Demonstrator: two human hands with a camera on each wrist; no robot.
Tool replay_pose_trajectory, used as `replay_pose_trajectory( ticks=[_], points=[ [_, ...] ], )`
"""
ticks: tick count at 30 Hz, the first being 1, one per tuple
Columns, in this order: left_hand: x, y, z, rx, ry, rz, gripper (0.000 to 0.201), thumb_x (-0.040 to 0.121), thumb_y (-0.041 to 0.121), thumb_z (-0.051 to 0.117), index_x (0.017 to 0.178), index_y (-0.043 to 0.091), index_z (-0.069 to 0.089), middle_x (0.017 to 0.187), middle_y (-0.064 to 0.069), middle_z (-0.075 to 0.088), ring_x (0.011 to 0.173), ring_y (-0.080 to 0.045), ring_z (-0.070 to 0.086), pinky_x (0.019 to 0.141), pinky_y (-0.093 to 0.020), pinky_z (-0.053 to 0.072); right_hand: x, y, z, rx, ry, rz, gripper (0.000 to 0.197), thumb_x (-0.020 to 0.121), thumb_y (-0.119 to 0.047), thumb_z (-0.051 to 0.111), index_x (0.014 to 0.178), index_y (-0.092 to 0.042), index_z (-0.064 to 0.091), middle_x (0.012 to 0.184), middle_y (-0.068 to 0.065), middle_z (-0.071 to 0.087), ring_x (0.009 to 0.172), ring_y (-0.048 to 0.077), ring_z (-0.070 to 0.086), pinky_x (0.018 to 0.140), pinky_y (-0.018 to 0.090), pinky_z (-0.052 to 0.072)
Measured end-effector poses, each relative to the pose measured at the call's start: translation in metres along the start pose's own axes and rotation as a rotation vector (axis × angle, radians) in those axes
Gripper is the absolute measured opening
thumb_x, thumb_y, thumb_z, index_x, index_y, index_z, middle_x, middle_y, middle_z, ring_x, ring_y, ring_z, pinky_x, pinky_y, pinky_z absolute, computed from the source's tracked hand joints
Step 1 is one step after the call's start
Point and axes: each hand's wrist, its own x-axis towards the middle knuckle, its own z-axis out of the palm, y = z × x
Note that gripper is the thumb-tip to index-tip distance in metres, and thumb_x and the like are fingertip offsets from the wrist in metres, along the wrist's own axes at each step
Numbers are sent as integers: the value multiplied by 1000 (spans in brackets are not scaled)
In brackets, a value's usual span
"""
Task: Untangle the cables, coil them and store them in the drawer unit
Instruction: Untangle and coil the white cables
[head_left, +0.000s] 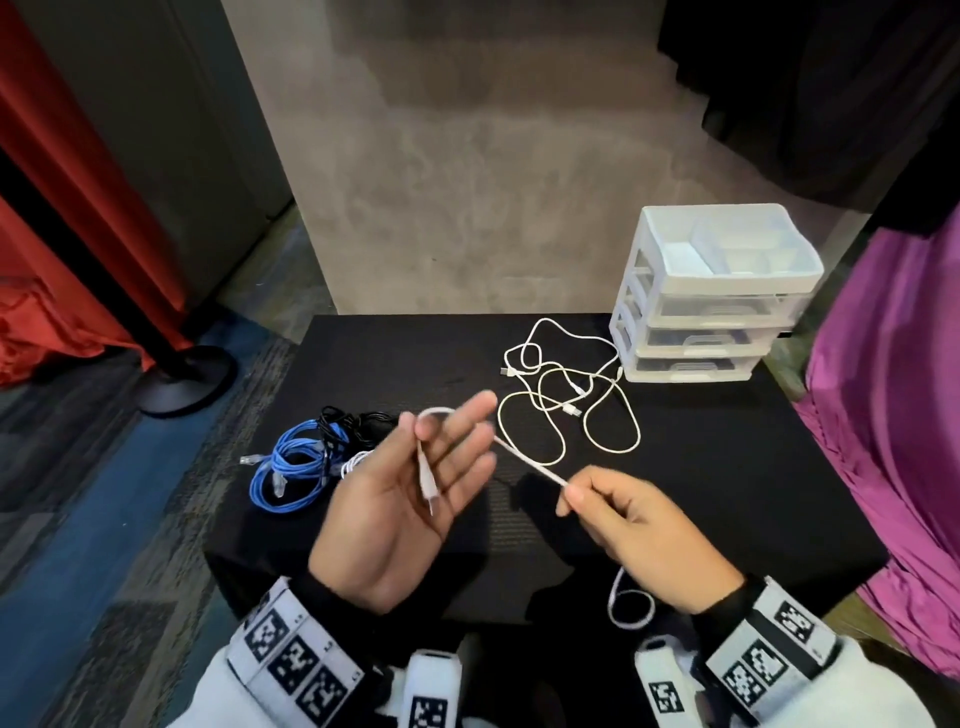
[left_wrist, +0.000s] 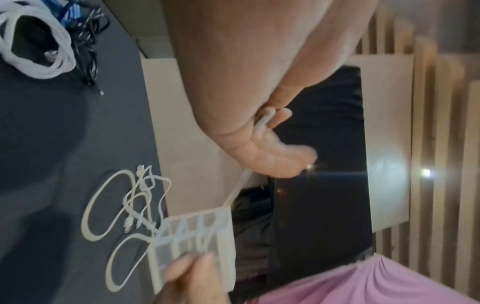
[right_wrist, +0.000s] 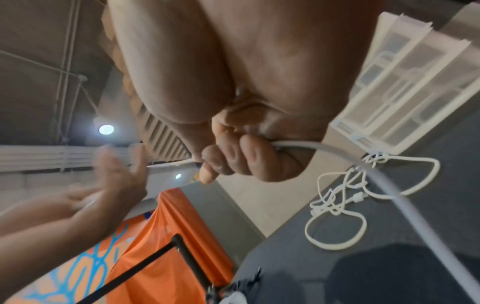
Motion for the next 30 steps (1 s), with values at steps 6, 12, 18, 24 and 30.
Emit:
replay_pose_trajectory(
  ticks=[6, 12, 18, 24, 30],
  points=[
    [12, -12, -20, 512, 131, 234, 25, 109, 24, 38, 94, 8, 50, 139, -4, 66, 130, -23, 62, 107, -48, 50, -25, -23, 38, -204, -294, -120, 21, 104, -34, 58, 89, -24, 68, 65, 1, 56, 59, 7, 48, 63, 32, 46],
    [-4, -29, -29, 1131, -147, 145, 24, 109, 23, 45, 95, 11, 60, 93, -2, 77, 73, -6, 64, 72, -31, 46, -6, -52, 7, -142, -102, -203, 12, 101, -23, 65, 91, -24, 73, 82, 1, 71, 78, 24, 66, 78, 48, 53],
    [-12, -37, -12, 612, -138, -108, 24, 101, 27, 59, 108, 8, 72, 103, -16, 76, 69, -17, 64, 69, -23, 53, 10, -48, 4, 322, -57, -23, 16, 103, -13, 62, 100, 2, 67, 93, 20, 70, 81, 19, 66, 73, 33, 59],
    [-15, -43, -15, 410, -137, -260, 17, 84, 30, 73, 93, 17, 77, 86, -9, 73, 71, -15, 71, 79, -31, 60, 5, -54, 18, 660, -189, 135, 14, 104, -10, 54, 97, 1, 59, 74, 6, 62, 59, 13, 61, 57, 20, 52],
    [-6, -54, -15, 568, 122, -61, 17, 89, 27, 73, 88, 10, 73, 91, -24, 74, 83, -33, 72, 69, -43, 62, 11, -48, 24, 628, -27, 192, 22, 102, -14, 62, 96, 7, 57, 69, 11, 51, 58, 21, 52, 61, 35, 50]
  ],
)
